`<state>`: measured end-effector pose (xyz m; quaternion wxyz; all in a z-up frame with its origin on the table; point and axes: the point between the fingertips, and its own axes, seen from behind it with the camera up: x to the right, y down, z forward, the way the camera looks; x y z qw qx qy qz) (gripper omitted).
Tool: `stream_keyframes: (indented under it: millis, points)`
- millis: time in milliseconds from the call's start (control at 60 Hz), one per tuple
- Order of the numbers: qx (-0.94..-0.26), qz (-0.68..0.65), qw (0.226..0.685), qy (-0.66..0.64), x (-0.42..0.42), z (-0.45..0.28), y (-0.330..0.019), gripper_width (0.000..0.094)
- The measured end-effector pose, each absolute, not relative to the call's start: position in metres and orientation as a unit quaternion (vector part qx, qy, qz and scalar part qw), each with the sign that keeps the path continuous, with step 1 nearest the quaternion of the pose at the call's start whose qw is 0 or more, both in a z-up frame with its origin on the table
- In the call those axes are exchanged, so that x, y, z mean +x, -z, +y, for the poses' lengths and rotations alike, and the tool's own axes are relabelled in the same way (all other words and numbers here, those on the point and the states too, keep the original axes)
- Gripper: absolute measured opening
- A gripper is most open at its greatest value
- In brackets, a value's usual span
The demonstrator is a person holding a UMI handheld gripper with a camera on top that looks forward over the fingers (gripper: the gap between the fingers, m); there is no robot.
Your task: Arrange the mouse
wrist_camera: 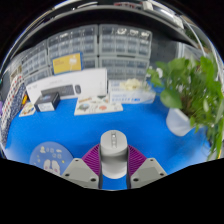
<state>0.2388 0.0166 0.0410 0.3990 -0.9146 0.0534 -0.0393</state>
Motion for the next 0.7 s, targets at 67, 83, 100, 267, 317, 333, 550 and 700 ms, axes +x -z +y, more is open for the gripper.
stream_keyframes:
  millis: [67, 83, 100, 267, 317, 333, 550, 700]
  points:
    - [-0.900, 0.063, 0.428, 0.049, 0.233, 0.018, -0.083, 0.0329]
    - [-0.896, 0.065, 0.437, 0.050, 0.231, 0.019, -0.094, 0.0330]
    - [-0.892, 0.064, 0.444, 0.052, 0.228, 0.019, -0.104, 0.0330]
    - [-0.864, 0.042, 0.499, 0.057, 0.176, 0.019, -0.184, 0.0332]
    - [-0.861, 0.029, 0.506, 0.049, 0.147, 0.017, -0.194, 0.0329]
    - [-0.860, 0.022, 0.508, 0.048, 0.137, 0.016, -0.195, 0.0329]
    - [-0.884, 0.002, 0.467, -0.001, 0.036, -0.002, -0.126, 0.0326]
    - [-0.912, 0.025, 0.410, 0.002, 0.031, -0.020, -0.050, 0.0325]
